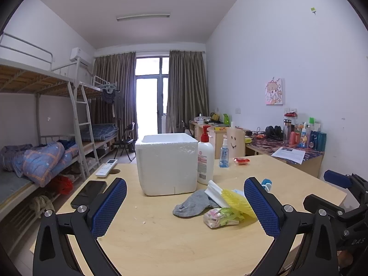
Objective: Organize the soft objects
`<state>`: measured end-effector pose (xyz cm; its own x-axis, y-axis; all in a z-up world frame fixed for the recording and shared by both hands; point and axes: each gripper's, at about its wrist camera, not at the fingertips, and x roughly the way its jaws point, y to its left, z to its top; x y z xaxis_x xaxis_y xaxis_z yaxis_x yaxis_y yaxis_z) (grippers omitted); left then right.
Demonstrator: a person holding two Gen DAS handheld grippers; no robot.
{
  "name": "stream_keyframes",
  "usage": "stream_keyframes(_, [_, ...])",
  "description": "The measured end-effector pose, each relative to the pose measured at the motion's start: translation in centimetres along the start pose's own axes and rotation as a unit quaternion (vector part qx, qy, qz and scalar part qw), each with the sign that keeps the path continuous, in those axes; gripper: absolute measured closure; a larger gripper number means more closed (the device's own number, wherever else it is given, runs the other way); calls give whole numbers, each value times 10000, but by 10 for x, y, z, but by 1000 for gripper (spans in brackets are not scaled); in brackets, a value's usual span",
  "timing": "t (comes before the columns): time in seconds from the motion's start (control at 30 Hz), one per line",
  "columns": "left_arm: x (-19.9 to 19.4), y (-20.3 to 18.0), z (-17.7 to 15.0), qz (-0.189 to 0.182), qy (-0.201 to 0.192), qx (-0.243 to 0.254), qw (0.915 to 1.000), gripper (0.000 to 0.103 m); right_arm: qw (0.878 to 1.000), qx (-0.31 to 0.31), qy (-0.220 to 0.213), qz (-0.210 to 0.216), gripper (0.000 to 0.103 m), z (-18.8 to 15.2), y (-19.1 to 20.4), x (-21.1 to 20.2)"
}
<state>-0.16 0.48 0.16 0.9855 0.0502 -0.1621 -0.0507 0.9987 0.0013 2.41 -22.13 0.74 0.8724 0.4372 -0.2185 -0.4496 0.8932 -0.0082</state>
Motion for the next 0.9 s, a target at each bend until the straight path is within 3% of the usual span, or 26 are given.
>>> stream_keyframes(0.5, [8, 10, -2, -155, 116, -127, 9997, 1, 10000, -20, 67, -25, 0, 2, -1, 5])
stream_keyframes(0.9, [34, 11, -7, -423, 519, -90, 9977, 1, 9996, -10, 275, -47, 0, 1, -5, 23])
